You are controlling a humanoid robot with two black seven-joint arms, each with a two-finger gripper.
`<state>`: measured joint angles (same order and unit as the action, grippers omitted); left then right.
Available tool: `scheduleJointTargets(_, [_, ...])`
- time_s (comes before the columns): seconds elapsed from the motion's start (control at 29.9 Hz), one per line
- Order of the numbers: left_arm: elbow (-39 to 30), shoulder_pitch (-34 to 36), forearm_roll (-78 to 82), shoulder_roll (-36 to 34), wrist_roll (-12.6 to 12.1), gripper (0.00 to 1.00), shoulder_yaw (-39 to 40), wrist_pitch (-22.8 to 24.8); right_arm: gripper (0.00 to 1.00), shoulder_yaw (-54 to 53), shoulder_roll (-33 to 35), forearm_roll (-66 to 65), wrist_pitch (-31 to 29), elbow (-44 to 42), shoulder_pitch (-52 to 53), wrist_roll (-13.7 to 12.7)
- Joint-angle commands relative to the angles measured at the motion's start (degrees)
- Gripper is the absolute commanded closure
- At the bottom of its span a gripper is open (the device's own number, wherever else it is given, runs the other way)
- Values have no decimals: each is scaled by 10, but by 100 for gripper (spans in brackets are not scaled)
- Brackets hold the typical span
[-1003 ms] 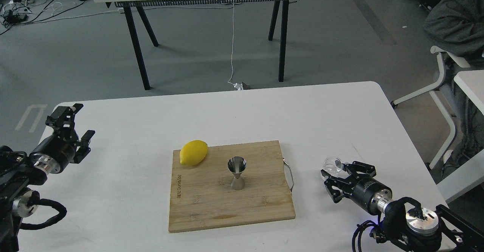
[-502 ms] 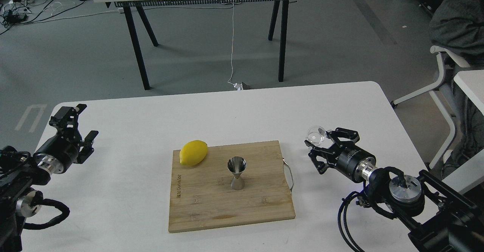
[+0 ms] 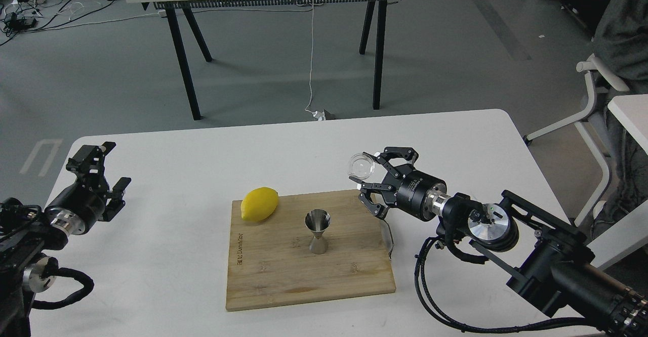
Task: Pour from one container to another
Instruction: 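Lift the glass cup with the right gripper and move it over the jigger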
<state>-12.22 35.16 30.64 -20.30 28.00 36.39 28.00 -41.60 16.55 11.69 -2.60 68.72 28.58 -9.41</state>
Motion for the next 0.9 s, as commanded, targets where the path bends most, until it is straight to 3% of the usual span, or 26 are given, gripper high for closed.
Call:
scheduleJointTargets(0.0, [1, 0, 0, 1, 0, 0, 0, 0, 58, 27, 1, -22, -1, 0, 24, 0])
scheduleJointTargets(0.87, [2, 1, 0, 13, 0, 0, -18, 0, 58, 116, 21, -127, -6, 32, 75, -7])
